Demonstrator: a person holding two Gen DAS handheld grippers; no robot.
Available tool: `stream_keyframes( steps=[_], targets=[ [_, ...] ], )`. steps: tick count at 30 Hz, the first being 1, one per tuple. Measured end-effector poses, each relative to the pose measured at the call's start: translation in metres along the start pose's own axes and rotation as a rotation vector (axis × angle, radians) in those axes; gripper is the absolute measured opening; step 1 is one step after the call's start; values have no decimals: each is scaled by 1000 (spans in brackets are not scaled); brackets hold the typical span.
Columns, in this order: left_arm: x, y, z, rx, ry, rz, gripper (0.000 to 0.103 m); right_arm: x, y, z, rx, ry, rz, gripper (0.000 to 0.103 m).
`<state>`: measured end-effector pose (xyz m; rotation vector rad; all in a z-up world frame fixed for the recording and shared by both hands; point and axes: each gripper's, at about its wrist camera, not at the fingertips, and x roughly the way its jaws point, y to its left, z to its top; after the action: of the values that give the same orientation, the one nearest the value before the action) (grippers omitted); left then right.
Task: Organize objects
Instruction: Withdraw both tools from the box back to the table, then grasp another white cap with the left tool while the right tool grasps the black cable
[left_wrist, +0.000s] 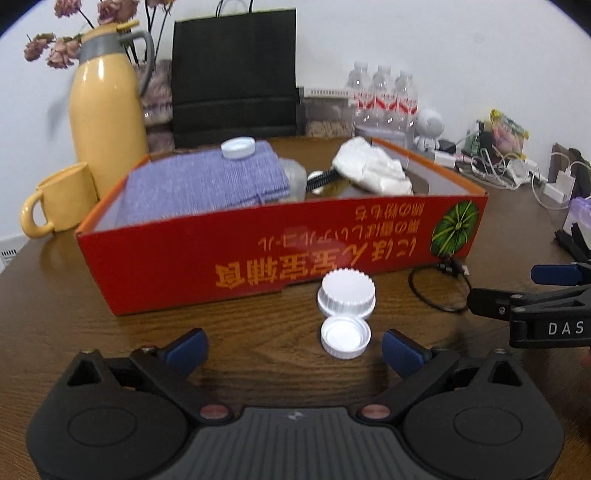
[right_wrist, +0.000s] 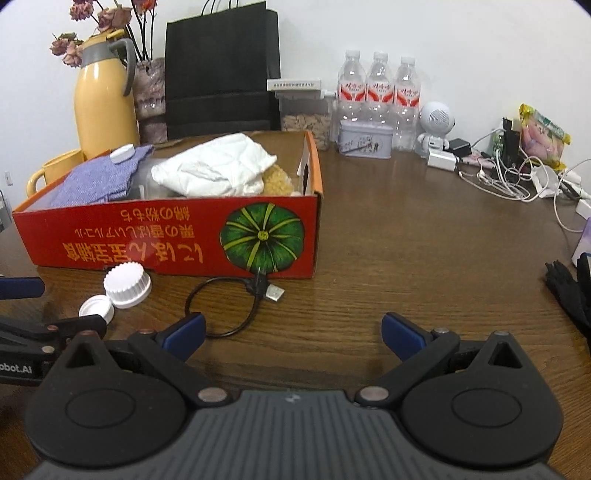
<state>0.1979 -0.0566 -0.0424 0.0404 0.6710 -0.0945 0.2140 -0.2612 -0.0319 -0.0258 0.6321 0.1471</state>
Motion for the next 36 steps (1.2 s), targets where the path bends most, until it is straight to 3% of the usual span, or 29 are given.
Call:
stream_keyframes(
  steps=[5,6,8,9,10,15,29,36],
  targets=[
    [1,-4,0,12,-2,-10,87,6,-1,0,9,34,-4,103],
    [-1,-5,0,17,-10,-16,78,6,-2,0,11,40,-4,103],
    [-5,-8,-2,31,-31,-42,49,8,-2,0,14,50,-4,103],
    [-6,-8,-2,30,-37,-58,29,10,-2,0,16,57,-4,103],
    [-7,-8,-2,24,-40,-70,27,10,-2,0,16,61,-5,103],
    [-8,5,-2,-48,-53,-101,27,11,-1,0,3,66,-13,103],
    [-18,42,-2,-73,-110,17,27,13,-1,1,23,60,-16,103],
    [-20,57,-3,-102,-107,26,27,24,-4,11,47,48,-14,102]
  ],
)
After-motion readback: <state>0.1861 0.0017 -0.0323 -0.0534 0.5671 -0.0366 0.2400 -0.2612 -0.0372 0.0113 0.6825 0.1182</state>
